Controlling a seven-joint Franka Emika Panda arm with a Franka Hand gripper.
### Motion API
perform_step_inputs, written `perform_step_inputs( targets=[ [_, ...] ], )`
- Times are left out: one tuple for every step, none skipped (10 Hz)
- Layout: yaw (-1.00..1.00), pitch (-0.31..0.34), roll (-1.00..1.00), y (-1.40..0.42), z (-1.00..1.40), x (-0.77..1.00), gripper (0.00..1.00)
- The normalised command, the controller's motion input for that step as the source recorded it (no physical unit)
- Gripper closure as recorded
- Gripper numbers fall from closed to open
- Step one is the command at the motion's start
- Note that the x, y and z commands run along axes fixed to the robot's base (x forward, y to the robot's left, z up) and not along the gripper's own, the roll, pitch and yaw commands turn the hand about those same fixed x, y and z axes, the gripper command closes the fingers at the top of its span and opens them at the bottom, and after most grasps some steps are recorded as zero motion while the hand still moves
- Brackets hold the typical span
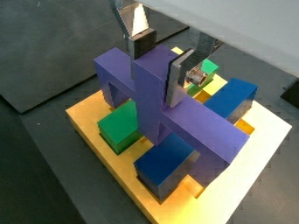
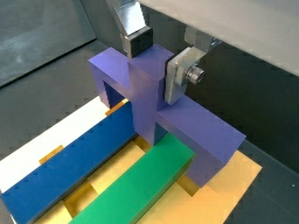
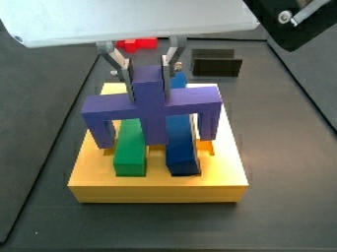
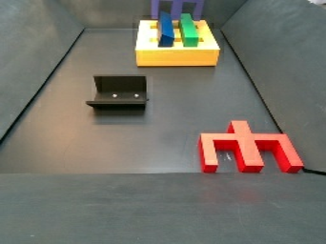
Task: Pick up the purple object. Move up. Place the purple object on the fixture. Regrasp the purple object. Move to above the board. Insert the purple object.
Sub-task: Insert the purple object.
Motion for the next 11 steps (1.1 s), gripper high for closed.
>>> perform_step_inputs(
  targets=[
    [0.0,0.037,0.08,-0.01,0.0,0.14,1.0],
    [0.0,0.06,0.07,0.0,0.0,0.13,1.0],
    [0.0,0.061,0.05,0.0,0.05,0.0,1.0],
    [0.0,0.011,0.04,0.0,0.0,-0.02,1.0],
    [0.0,0.0,0.05,0.0,-0.01,-0.01,1.0],
    [0.0,0.0,0.04,0.0,-0.09,0.0,1.0],
    [0.0,-0.014,0.02,0.0,-0.23,0.0,1.0],
    [0.0,0.0,0.0,0.0,-0.2,0.02,1.0],
    [0.0,-0.011,0.0,0.0,-0.23,0.0,1.0],
    [0.0,-0.003,0.0,0.0,-0.22,0.01,1.0],
    [0.0,0.0,0.0,-0.04,-0.15,0.1,1.0]
  ],
)
